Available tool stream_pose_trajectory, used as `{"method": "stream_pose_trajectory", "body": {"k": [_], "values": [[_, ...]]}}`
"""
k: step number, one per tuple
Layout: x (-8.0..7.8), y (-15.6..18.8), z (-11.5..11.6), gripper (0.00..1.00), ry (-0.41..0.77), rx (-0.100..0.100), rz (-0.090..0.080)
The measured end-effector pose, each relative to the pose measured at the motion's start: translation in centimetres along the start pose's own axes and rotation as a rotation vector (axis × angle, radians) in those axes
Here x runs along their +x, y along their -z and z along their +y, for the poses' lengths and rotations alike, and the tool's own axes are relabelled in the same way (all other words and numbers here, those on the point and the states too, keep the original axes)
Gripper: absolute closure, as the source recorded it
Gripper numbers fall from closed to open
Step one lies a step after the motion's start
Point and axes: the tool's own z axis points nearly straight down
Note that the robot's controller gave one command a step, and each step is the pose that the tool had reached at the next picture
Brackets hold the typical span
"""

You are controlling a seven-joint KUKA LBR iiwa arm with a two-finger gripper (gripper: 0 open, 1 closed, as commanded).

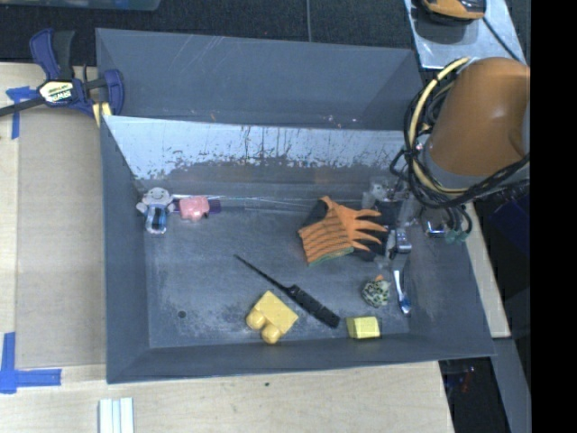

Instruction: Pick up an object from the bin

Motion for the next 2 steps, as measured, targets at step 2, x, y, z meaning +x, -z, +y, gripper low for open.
{"method": "stream_pose_trajectory", "body": {"k": [2], "values": [[-5.5,-9.2,-1.0,0.0,0.114,0.003,-0.017]]}}
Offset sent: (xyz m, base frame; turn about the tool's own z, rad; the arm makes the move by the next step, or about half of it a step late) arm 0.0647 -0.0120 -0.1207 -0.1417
